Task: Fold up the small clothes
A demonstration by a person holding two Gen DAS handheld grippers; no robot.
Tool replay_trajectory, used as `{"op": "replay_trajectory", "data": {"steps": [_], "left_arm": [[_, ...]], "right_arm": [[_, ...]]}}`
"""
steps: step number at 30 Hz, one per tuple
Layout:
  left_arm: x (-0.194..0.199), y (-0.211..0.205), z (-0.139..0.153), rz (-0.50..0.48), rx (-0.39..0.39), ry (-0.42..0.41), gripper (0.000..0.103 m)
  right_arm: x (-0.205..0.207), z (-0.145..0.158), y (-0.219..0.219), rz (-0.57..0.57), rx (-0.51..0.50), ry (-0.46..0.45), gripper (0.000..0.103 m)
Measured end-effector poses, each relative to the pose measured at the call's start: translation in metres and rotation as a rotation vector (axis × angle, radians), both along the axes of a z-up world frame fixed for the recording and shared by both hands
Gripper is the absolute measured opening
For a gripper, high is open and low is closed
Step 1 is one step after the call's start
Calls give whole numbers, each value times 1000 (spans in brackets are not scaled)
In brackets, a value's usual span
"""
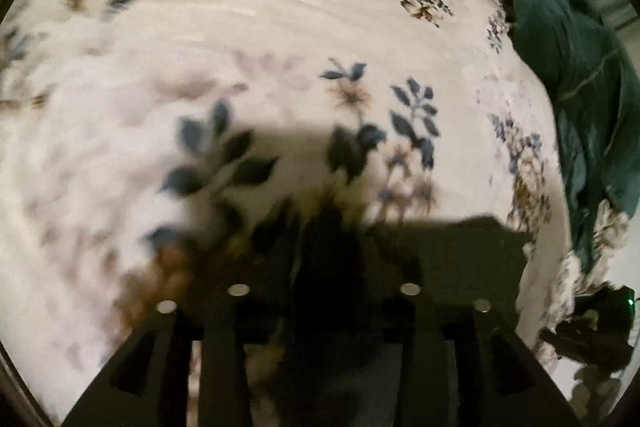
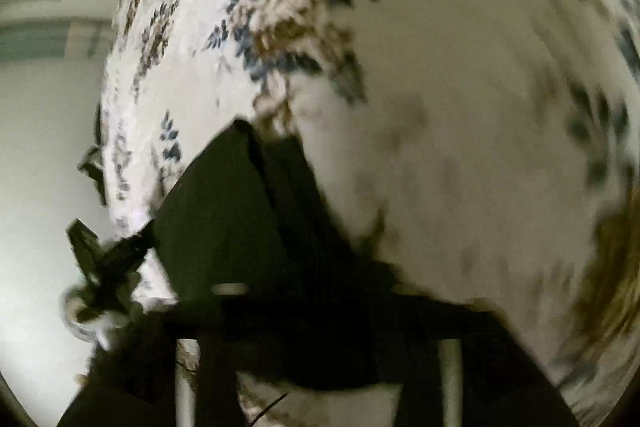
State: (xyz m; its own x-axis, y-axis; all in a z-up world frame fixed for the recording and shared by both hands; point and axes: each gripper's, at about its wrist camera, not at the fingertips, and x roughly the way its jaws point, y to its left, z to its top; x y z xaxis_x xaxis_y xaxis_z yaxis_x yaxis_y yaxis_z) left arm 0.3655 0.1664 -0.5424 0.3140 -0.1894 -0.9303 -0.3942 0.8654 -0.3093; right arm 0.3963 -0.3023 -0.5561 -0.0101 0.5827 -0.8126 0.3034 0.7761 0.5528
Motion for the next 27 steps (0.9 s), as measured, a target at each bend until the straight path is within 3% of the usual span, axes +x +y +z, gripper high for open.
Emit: {"op": "replay_trajectory", "data": {"steps": [1, 3, 7, 8, 9, 13, 17, 19, 20, 21, 23, 27], "left_arm": [[-12, -1, 5, 9, 23, 14, 69], [-34, -4, 10, 31, 51, 37, 80], [-79, -14, 11, 69, 70, 91, 80], [-89, -17, 8, 73, 64, 107, 80], [-95, -21, 6, 72, 65, 122, 80], [-117, -28, -2, 74, 60, 175, 80], [-121, -29, 3, 74, 57, 163, 80], [-121, -30, 5, 71, 61, 159, 80], [-120, -30, 7, 72, 60, 154, 80], [-122, -29, 8, 74, 58, 150, 80], [-122, -29, 10, 79, 54, 141, 80], [-125, -31, 7, 89, 51, 141, 80]], "right_arm": [[-11, -6, 1, -17, 19, 32, 56], [-33, -19, 4, -33, 35, 104, 56], [-62, -45, 17, -107, 44, 148, 54], [-64, -46, 20, -124, 52, 130, 28], [-66, -47, 24, -122, 38, 118, 15], [-79, -8, 23, -128, -64, -17, 12], [-92, -28, 9, -170, -53, 76, 12], [-97, -31, 5, -170, -62, 98, 16], [-101, -28, 1, -179, -52, 107, 27], [-105, -26, -4, -203, -44, 108, 44], [-127, -21, -11, -299, -12, 122, 61], [-145, -62, 9, -420, 182, 243, 67]]}}
